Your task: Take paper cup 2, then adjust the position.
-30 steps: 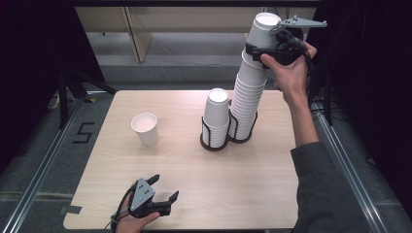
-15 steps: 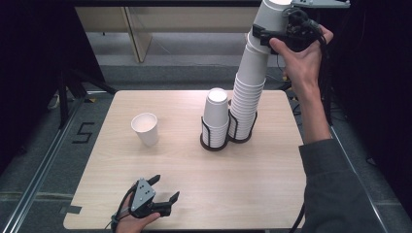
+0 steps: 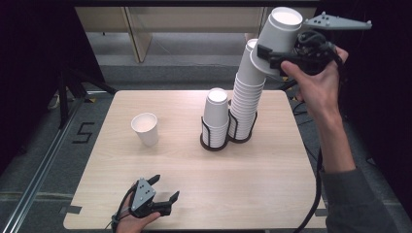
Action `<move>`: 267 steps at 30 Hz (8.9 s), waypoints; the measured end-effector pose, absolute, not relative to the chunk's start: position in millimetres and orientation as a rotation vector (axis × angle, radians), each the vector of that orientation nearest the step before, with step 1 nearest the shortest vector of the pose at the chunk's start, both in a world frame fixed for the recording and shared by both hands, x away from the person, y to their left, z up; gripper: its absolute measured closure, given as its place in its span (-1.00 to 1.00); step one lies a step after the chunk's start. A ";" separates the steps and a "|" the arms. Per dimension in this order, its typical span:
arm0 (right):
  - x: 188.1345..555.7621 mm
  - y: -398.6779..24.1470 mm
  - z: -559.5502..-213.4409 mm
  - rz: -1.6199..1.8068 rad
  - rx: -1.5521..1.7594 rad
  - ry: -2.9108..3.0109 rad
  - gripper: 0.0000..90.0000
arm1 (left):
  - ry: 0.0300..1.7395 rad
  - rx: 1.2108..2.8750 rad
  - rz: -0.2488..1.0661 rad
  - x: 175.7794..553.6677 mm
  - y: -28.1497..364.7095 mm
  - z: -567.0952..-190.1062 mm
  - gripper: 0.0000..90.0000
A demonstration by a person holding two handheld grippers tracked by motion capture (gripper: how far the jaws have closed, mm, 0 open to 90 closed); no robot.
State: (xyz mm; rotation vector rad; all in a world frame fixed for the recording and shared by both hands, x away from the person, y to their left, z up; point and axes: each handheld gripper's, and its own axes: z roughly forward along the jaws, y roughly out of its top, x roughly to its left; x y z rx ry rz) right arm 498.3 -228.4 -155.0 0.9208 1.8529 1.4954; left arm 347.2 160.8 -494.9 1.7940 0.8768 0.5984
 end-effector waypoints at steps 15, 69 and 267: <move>456.7 -179.9 -251.1 1.588 0.789 2.048 -0.59 | 0.881 1.784 0.606 348.0 161.5 -495.6 -0.68; 424.4 -91.7 -428.7 1.624 0.712 2.388 -0.60 | 0.779 1.650 0.573 341.1 161.1 -487.1 -0.68; 421.7 -82.2 -408.6 1.847 0.909 2.582 -0.65 | 0.587 1.782 0.600 337.6 142.7 -488.1 -0.74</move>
